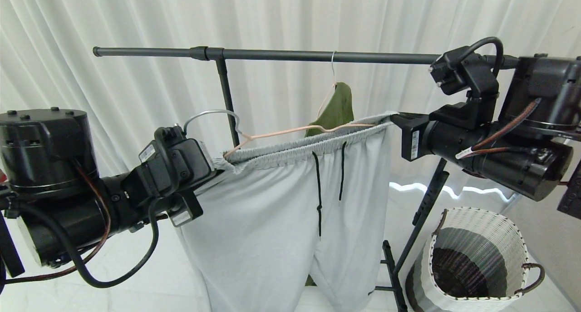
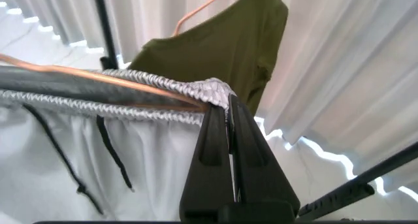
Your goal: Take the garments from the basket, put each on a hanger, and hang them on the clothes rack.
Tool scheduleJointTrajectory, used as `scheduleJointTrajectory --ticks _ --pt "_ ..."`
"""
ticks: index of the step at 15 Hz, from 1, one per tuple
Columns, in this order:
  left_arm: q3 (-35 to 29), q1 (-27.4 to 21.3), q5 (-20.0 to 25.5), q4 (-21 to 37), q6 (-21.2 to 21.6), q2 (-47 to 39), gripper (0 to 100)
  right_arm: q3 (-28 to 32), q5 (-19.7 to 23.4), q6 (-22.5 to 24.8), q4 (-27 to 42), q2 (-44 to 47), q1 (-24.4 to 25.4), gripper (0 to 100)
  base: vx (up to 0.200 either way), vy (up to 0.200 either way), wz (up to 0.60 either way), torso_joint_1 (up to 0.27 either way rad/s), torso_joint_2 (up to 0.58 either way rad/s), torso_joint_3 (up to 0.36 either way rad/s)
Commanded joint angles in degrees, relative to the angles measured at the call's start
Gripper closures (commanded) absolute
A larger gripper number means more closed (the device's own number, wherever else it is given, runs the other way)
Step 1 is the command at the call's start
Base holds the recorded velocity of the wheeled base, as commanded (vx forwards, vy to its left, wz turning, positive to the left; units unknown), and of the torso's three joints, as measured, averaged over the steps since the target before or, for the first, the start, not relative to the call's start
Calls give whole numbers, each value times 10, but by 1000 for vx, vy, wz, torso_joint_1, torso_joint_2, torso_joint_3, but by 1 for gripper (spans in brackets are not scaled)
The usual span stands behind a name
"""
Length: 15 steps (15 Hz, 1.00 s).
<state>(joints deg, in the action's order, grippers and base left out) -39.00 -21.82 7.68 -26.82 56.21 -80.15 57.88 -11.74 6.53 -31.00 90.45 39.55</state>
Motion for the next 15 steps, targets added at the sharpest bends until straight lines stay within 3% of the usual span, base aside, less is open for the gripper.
scheduleJointTrajectory --ticks 1,3,6,7,12,13,15 --pt "-2 5 -1 0 0 -12 100 -1 1 1 9 -21 15 100 0 0 0 0 0 0" --pt "-13 3 -1 0 -15 -23 100 -6 1 1 33 -36 49 100 0 0 0 0 0 0" --pt "-44 -38 -2 -1 -139 -31 100 -15 1 1 43 -34 111 100 0 0 0 0 0 0" --pt "-50 -50 -2 -1 -162 -30 100 -22 0 0 40 -28 120 100 0 0 0 0 0 0" --pt "-53 -54 -1 -2 -166 -29 100 -26 -3 -1 43 -24 122 100 0 0 0 0 0 0" --pt "-53 -53 -1 -2 -166 -28 100 -30 -3 -1 44 -27 122 0 0 0 0 0 0 0" --pt "-52 -52 -3 -3 -161 -26 100 -40 -4 1 44 -34 121 0 0 0 0 0 0 0"
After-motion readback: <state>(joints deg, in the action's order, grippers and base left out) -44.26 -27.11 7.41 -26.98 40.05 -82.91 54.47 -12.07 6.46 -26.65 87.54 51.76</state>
